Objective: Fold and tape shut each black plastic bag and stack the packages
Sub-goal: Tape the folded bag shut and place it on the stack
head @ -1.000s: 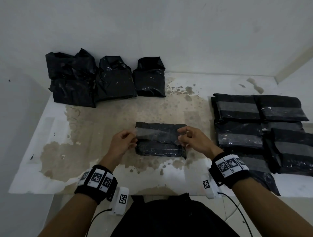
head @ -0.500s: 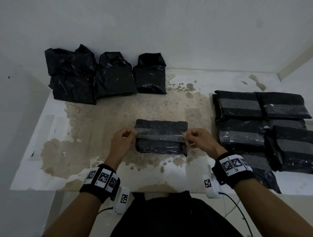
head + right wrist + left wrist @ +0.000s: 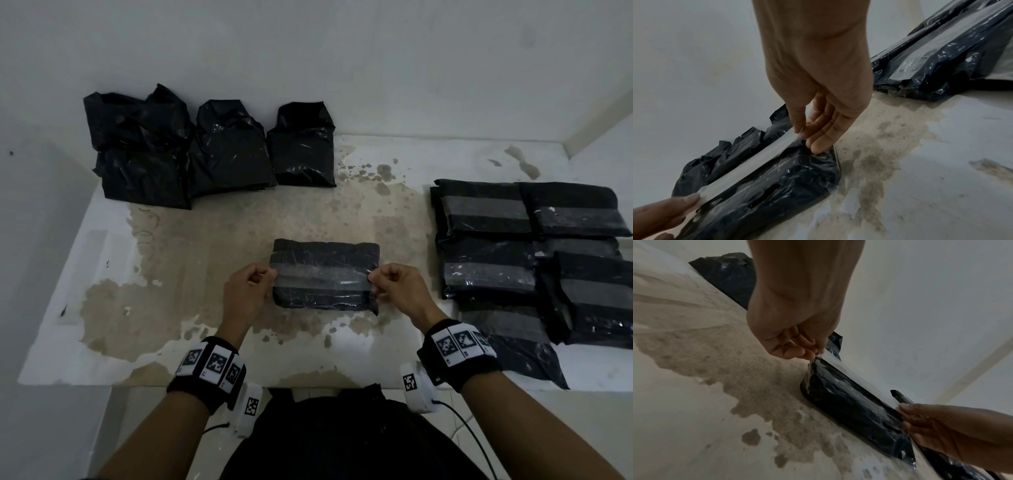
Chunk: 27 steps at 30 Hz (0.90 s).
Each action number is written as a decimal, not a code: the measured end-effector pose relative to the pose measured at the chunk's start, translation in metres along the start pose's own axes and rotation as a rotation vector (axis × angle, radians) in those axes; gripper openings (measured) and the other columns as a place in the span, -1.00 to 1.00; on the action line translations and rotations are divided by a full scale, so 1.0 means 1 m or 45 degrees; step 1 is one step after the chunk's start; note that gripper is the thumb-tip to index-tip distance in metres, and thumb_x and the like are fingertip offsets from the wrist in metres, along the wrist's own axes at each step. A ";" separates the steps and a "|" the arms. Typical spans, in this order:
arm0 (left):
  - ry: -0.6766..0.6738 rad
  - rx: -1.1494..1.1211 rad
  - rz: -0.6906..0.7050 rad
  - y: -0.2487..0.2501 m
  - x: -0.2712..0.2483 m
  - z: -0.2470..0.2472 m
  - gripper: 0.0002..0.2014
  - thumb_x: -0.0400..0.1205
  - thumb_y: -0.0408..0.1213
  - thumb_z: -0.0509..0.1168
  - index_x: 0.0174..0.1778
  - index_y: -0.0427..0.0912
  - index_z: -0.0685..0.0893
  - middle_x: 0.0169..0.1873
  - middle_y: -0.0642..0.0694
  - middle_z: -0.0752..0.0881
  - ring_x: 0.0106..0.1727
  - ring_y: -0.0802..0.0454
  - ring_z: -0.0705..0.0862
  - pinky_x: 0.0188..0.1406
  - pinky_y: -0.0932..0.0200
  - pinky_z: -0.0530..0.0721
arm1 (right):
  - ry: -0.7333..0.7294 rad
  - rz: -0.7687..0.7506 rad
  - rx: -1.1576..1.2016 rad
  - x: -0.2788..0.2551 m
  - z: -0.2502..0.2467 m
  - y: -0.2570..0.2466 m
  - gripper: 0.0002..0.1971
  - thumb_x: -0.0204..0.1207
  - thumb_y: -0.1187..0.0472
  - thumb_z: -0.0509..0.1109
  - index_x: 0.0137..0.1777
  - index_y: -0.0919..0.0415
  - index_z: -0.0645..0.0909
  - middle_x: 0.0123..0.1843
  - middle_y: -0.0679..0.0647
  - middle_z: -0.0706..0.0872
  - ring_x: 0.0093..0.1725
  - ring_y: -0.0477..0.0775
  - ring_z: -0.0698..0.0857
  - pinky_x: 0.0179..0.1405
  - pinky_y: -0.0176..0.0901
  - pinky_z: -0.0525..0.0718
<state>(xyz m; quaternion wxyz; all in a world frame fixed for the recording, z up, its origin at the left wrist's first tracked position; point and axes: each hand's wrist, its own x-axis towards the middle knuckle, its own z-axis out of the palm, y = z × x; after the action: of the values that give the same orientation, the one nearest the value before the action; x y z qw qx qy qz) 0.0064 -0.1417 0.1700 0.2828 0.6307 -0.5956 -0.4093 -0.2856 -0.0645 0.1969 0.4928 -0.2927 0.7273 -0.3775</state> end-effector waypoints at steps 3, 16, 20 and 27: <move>0.021 0.024 0.016 -0.004 0.002 0.003 -0.84 0.69 -0.21 0.42 -0.20 -0.15 0.76 -0.34 0.00 0.72 -0.28 0.00 0.68 -0.24 0.06 0.67 | 0.017 0.005 0.011 0.001 0.004 0.004 -0.90 0.61 0.32 0.51 -0.10 0.36 0.75 -0.30 0.18 0.75 -0.33 0.03 0.70 -0.38 -0.20 0.74; -0.121 -0.204 -0.216 -0.018 0.003 0.011 -0.79 0.76 -0.14 0.31 0.01 -0.19 0.76 -0.14 -0.09 0.79 -0.20 0.06 0.70 -0.33 0.40 0.63 | 0.037 0.043 0.076 0.003 0.009 0.014 -0.88 0.61 0.32 0.50 -0.17 0.25 0.74 -0.29 0.10 0.75 -0.34 -0.01 0.69 -0.39 -0.20 0.71; -0.132 -0.048 -0.137 -0.027 0.005 0.016 -0.70 0.82 -0.08 0.17 -0.22 -0.03 0.63 -0.31 -0.02 0.68 -0.32 0.09 0.61 -0.33 0.29 0.55 | 0.061 0.038 0.081 0.002 0.011 0.014 -0.86 0.62 0.31 0.49 -0.19 0.27 0.72 -0.30 0.12 0.74 -0.35 -0.01 0.69 -0.39 -0.16 0.72; -0.081 0.144 -0.074 -0.013 0.001 0.021 -0.65 0.84 -0.10 0.07 -0.17 -0.22 0.54 -0.34 -0.02 0.57 -0.33 0.09 0.51 -0.38 0.22 0.43 | 0.161 -0.058 -0.038 0.004 0.018 0.017 -0.72 0.70 0.16 0.43 -0.20 0.34 0.62 -0.31 0.16 0.73 -0.41 0.00 0.67 -0.52 -0.19 0.70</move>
<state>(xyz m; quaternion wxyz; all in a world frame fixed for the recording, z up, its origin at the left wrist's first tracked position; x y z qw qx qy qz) -0.0050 -0.1385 0.1481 0.2154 0.6493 -0.6080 -0.4029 -0.2711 -0.0631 0.1769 0.4328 -0.2922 0.7557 -0.3953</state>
